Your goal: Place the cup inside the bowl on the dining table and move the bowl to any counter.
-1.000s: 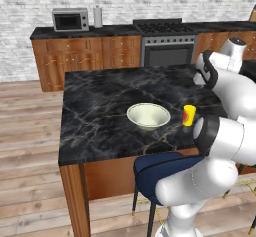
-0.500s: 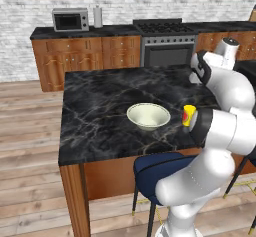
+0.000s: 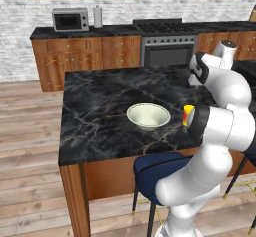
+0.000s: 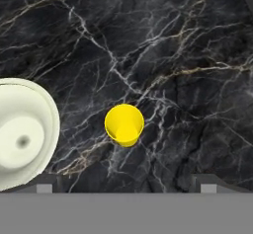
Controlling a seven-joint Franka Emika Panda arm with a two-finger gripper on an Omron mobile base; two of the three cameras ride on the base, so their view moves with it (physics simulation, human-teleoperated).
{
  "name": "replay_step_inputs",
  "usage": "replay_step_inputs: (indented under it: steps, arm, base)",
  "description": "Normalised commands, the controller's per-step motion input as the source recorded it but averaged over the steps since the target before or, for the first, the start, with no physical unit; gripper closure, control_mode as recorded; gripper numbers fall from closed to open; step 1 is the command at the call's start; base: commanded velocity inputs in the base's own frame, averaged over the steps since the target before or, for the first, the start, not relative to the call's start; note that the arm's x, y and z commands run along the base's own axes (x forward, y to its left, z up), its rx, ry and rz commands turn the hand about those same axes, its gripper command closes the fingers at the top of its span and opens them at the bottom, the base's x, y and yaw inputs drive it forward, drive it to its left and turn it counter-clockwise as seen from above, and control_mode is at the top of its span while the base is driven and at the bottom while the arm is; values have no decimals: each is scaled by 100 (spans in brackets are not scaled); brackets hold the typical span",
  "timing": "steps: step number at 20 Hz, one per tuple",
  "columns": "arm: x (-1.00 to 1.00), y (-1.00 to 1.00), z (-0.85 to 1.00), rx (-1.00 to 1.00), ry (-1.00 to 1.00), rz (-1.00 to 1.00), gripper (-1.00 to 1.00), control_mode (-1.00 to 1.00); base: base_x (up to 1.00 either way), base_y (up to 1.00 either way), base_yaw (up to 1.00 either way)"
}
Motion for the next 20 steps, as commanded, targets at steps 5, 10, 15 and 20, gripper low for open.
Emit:
replay_step_inputs:
  steps: [5,10,15,20]
  arm:
    - [0,0,-31,0,0,0,-100,-100]
    - [0,0,-29,0,0,0,-100,-100]
    - [2,0,-27,0,0,0,-100,-100]
    - [17,0,-22,0,0,0,-100,-100]
  base:
    - [0,0,0]
    - [0,0,0]
    - [0,0,0]
    - [0,0,0]
